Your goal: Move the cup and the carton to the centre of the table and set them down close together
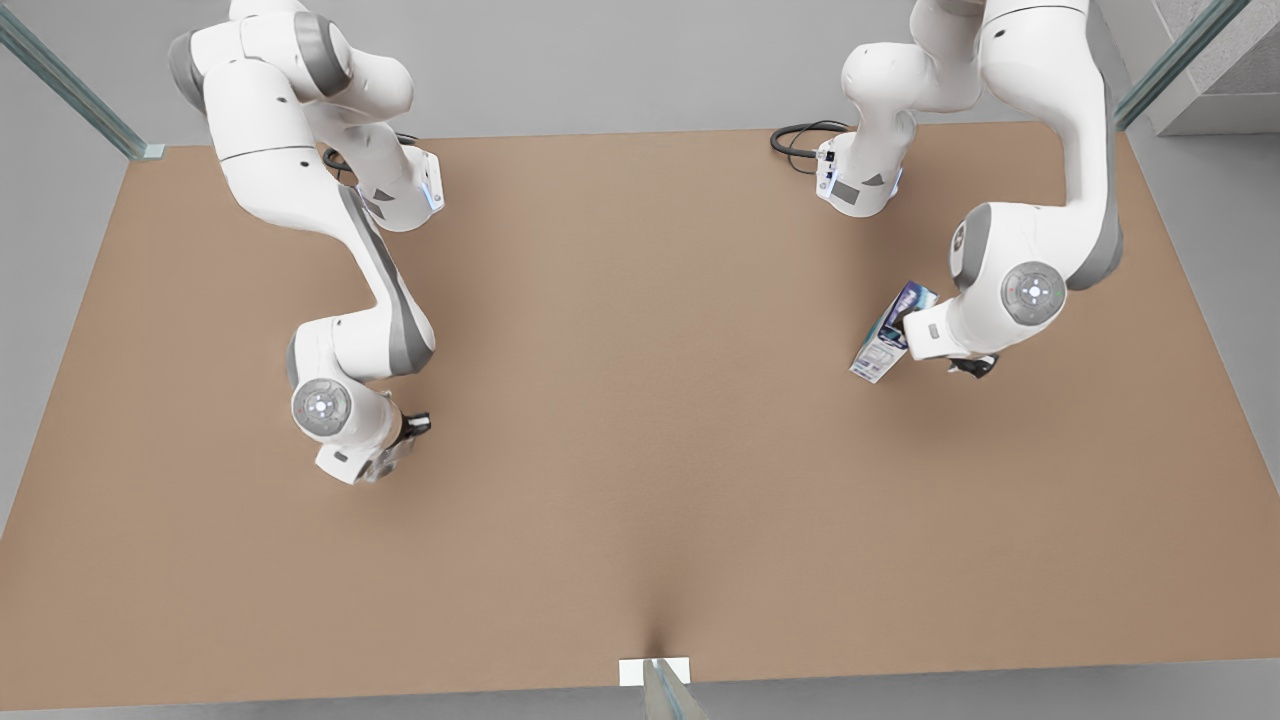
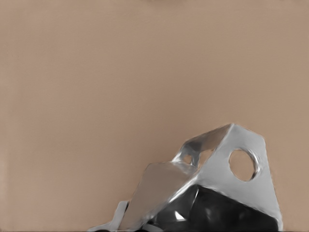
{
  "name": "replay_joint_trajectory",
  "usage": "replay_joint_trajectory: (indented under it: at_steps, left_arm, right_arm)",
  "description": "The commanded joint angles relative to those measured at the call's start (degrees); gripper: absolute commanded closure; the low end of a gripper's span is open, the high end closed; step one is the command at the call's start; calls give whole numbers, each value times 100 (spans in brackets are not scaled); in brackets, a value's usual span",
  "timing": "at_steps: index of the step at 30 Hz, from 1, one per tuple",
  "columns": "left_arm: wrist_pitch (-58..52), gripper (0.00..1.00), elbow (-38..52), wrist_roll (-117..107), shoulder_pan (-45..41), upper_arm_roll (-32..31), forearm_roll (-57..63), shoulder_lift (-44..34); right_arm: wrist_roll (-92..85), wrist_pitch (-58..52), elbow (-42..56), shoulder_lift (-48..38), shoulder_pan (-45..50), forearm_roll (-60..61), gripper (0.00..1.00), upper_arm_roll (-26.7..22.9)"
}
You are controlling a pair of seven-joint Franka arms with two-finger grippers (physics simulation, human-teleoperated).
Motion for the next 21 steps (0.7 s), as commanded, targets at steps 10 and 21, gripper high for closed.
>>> replay_joint_trajectory:
  at_steps: [10,21]
  left_arm:
    - [492,0,-1100,-301,-47,4,9,-714]
    - [562,0,-1276,-309,-47,-5,0,-767]
  right_arm:
    - [871,75,1712,1029,1117,122,79,81]
    - [1953,497,3357,2242,1891,280,79,63]
